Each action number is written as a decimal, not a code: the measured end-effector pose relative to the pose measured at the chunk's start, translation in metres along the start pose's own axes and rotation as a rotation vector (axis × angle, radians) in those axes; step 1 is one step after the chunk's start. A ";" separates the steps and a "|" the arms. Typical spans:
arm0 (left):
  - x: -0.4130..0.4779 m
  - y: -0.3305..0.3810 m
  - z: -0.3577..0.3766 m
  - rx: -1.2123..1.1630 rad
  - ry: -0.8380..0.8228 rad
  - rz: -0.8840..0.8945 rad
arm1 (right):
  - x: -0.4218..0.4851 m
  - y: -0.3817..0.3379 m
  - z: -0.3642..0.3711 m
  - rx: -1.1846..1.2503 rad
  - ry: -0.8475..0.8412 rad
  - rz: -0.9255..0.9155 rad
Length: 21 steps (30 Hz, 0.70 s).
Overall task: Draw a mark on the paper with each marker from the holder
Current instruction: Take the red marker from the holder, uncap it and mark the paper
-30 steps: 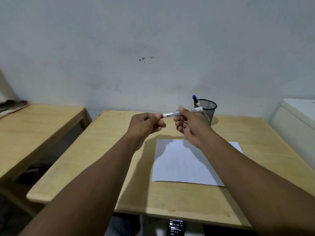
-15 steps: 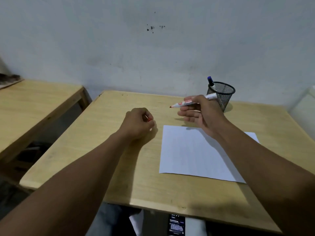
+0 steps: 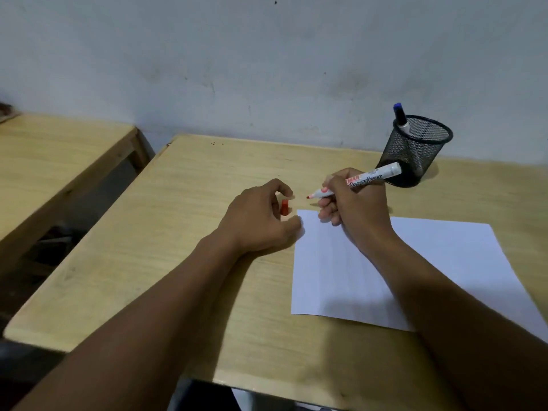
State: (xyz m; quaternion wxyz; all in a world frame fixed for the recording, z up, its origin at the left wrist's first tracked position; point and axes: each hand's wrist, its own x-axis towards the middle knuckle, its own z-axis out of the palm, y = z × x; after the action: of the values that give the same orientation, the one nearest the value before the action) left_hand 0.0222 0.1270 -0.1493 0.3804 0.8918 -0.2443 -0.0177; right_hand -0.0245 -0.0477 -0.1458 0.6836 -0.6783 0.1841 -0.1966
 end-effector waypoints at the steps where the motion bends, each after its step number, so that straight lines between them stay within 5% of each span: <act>1: 0.000 0.000 -0.001 0.016 -0.022 0.013 | 0.000 0.002 -0.001 -0.012 -0.016 -0.013; 21: 0.005 -0.003 -0.003 0.030 -0.064 0.046 | -0.002 0.012 0.001 -0.187 -0.149 -0.150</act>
State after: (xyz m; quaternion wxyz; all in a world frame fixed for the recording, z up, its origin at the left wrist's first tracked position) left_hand 0.0280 0.1283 -0.1487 0.3594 0.8904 -0.2772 -0.0337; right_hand -0.0253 -0.0456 -0.1576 0.6128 -0.7634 0.0992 -0.1782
